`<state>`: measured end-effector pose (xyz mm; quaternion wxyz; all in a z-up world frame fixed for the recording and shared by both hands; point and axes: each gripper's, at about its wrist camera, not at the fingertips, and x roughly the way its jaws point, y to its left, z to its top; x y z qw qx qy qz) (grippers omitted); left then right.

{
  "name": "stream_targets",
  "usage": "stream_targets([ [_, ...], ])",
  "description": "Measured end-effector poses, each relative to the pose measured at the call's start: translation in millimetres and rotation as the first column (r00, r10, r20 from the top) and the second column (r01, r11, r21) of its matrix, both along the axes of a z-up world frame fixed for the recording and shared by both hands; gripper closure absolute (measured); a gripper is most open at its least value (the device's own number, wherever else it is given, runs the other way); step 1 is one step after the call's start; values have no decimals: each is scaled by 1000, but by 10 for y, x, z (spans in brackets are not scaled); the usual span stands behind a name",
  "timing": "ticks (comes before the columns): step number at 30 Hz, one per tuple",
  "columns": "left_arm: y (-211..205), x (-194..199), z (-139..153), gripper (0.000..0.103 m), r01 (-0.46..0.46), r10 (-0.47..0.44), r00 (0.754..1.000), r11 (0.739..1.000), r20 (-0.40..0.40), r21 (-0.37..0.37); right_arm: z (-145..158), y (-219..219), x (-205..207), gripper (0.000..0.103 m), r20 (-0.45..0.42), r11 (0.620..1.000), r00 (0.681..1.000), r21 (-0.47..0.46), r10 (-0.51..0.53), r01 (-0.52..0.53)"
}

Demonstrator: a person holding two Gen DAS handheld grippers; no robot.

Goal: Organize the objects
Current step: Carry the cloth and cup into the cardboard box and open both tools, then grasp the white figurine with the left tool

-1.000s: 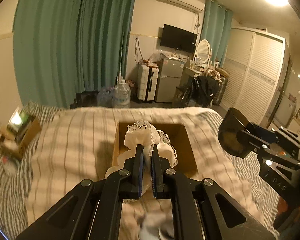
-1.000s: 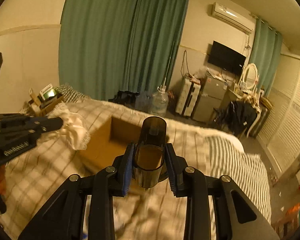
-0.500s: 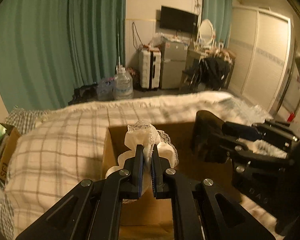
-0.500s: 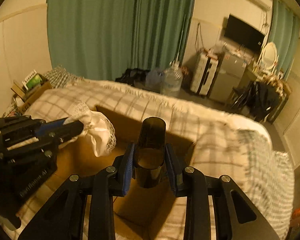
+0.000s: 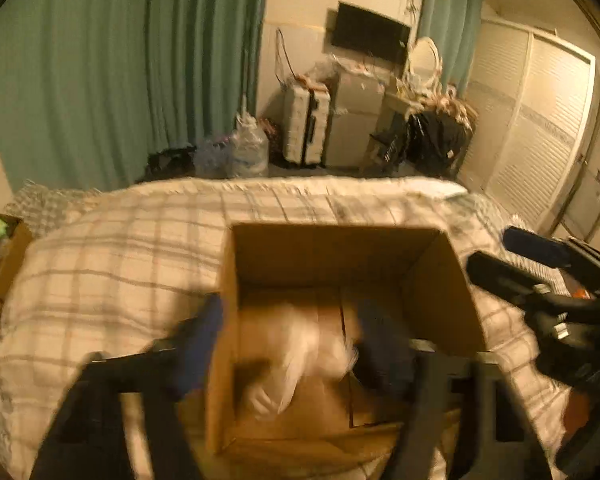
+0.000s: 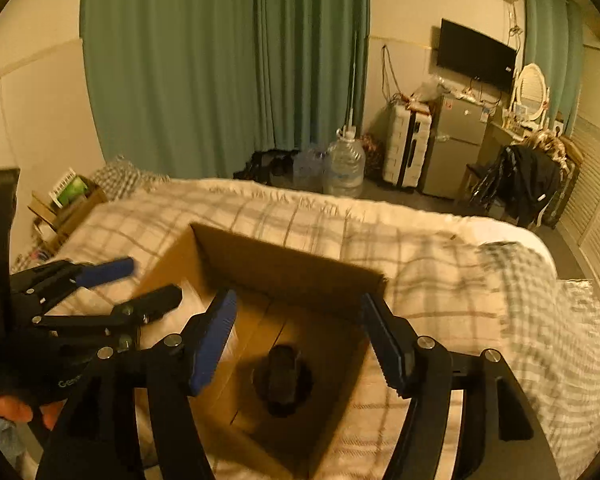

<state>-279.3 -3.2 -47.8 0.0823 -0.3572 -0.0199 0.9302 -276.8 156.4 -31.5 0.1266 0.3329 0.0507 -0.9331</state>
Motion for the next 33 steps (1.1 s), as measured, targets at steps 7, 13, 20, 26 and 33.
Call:
stream_targets([
  [7,-227,657,670,18,-41,43,998,999,-54,32,861,43,816,33,-97,997,995,67,-26,33],
  [13,-321,1390,1045,5,-85,80,990,996,-113,-37,1271,2,1597,28,-142,995,990,102,-9,24],
  [20,-354,2049,890,1,-122,115,986,991,-117,-59,1029,-77,2277,27,-137,992,991,125,0,17],
  [26,-300,2358,363,1,-179,177,982,984,-63,-19,344,-62,2509,27,-97,988,988,94,-117,126],
  [33,-127,2497,-355,1,-182,184,982,982,39,-48,-463,-40,2378,27,28,981,987,113,-159,155],
])
